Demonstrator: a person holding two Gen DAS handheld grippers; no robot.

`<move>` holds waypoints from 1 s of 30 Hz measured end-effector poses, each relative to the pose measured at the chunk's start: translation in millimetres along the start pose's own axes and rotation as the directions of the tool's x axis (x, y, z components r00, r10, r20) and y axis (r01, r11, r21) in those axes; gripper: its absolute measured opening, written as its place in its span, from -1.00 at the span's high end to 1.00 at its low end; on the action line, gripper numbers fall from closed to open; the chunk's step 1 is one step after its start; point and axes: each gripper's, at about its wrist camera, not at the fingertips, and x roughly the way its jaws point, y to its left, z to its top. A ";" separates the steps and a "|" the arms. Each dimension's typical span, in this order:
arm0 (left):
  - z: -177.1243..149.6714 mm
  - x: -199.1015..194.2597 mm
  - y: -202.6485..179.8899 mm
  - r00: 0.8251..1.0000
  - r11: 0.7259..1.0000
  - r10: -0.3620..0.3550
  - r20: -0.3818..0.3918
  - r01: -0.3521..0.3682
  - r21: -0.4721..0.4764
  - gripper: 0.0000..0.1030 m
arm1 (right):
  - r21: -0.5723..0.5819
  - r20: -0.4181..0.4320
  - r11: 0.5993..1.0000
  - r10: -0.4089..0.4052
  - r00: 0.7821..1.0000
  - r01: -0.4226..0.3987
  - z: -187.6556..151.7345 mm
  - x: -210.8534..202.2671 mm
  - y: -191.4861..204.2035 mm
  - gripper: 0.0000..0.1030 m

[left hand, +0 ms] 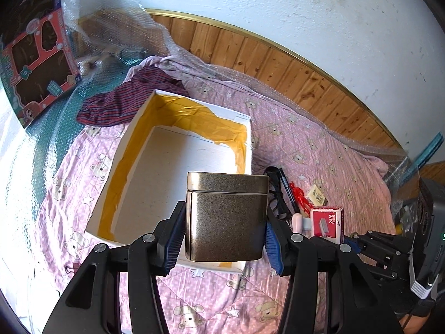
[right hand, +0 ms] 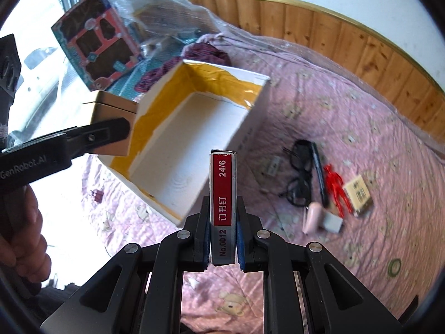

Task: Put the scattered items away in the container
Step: 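Carry the gold tin and red staple box over the white box with both tools, then open both tools to drop the tin and staple box into the white box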

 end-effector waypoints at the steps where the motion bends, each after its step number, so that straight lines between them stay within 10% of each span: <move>1: 0.8 -0.6 2.0 1.000 1.000 0.001 0.002 -0.001 -0.004 -0.02 | -0.005 -0.001 1.000 0.005 1.000 -0.005 3.1 1.1 3.2 0.69; 30: 33.8 75.5 75.0 0.989 0.984 -0.001 -0.151 -0.026 -0.178 -0.02 | 0.027 -0.163 0.992 0.130 0.978 -0.127 91.0 105.2 29.0 0.68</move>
